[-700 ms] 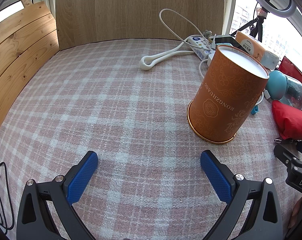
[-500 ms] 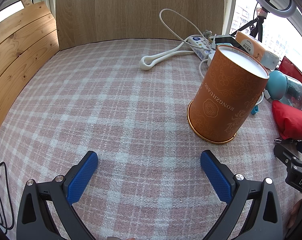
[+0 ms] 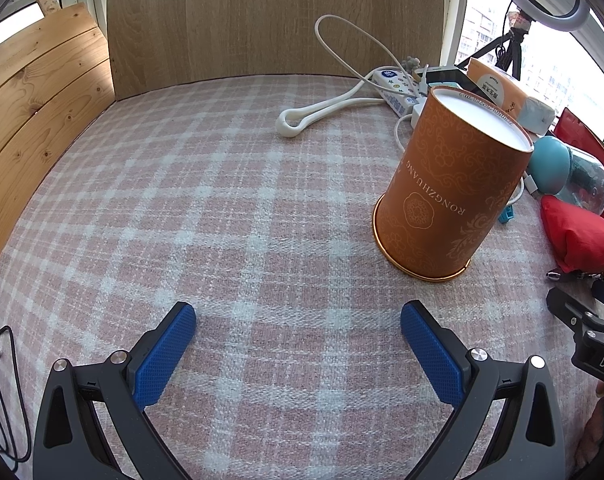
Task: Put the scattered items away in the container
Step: 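Move both tools toward the orange tin cup on the table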
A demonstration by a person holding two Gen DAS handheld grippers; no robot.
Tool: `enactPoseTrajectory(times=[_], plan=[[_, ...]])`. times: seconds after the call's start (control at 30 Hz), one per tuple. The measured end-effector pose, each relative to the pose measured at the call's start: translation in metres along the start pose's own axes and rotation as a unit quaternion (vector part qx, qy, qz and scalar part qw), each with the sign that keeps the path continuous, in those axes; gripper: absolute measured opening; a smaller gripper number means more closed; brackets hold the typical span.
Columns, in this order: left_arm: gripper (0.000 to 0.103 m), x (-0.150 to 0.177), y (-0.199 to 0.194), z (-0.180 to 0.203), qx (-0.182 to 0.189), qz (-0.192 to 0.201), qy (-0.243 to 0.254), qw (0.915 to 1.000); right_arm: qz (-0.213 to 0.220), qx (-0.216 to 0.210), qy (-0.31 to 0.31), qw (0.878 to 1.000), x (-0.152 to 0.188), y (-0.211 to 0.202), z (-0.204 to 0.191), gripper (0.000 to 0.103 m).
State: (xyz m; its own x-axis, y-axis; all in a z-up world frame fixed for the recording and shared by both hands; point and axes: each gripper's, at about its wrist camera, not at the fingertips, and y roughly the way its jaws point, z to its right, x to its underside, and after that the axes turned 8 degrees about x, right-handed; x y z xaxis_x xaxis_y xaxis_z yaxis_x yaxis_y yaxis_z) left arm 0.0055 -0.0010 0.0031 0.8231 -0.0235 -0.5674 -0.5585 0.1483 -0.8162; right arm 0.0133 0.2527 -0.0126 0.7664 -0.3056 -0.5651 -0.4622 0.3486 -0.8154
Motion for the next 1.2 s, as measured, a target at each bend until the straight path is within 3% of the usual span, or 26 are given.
enactPoseTrajectory(times=[0.17,0.3,0.6,0.93,1.2], plan=[[0.102,-0.002,-0.005,-0.003,0.001,-0.021,-0.002,0.9998,-0.021,-0.005,-0.007,1.000,0.007,-0.010,-0.001,0.103],[0.102,-0.005,-0.022,-0.004,-0.001,-0.009,0.006,0.9999,-0.020,-0.012,0.000,1.000,0.012,-0.029,0.006,0.103],[0.102,-0.018,-0.071,-0.012,0.006,0.015,0.024,0.9996,0.028,-0.010,0.039,0.999,0.019,-0.112,0.031,0.102],[0.102,-0.045,-0.133,-0.033,0.026,0.058,0.027,0.9976,0.084,0.019,0.081,0.993,-0.006,-0.181,0.056,0.102],[0.102,-0.062,-0.169,-0.030,0.035,0.090,0.019,0.9952,0.109,0.025,0.056,0.992,-0.020,-0.207,0.065,0.088]])
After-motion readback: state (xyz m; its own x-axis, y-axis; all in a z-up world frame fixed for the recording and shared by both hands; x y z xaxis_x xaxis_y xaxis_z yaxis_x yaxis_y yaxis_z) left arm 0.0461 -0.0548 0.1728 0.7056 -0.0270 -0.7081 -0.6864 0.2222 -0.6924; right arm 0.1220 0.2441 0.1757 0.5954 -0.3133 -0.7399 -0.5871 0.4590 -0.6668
